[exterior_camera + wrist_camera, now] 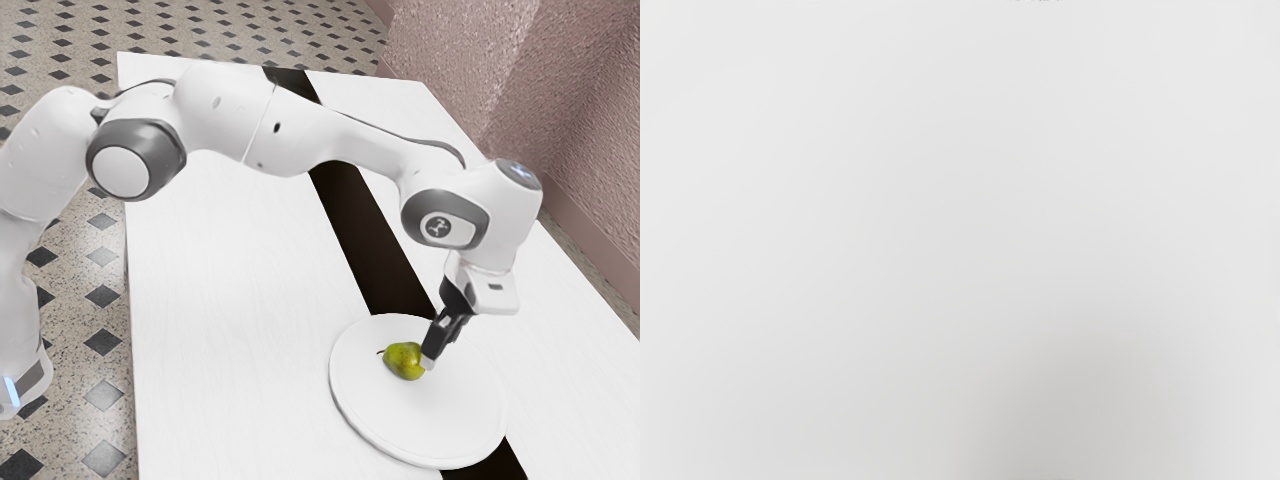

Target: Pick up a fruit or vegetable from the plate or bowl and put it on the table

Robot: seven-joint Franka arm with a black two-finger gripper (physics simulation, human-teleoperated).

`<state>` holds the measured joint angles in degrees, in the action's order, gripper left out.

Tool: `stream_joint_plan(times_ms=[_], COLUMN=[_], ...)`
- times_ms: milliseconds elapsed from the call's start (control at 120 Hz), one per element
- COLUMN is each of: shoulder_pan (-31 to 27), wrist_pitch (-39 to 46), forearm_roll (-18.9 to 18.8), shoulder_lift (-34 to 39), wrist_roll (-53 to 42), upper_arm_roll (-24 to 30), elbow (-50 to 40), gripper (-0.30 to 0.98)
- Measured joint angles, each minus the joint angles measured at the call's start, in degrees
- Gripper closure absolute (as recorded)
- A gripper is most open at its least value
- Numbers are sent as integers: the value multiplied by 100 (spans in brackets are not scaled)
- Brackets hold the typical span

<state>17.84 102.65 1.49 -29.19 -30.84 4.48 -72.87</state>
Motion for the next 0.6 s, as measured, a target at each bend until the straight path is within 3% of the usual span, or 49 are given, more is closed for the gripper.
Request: stream_joint_plan(times_ms=[208,392,600], shoulder_pan=[59,-18,-72], wrist_pitch=[13,-9,7], forearm_roll=[-4,-18,-17], shoulder_lift=[-29,522,525], wrist_roll=[-320,-568,-787], upper_arm_roll=[-3,-62,-70], elbow=[-32,-808,-982], gripper=[0,0,0])
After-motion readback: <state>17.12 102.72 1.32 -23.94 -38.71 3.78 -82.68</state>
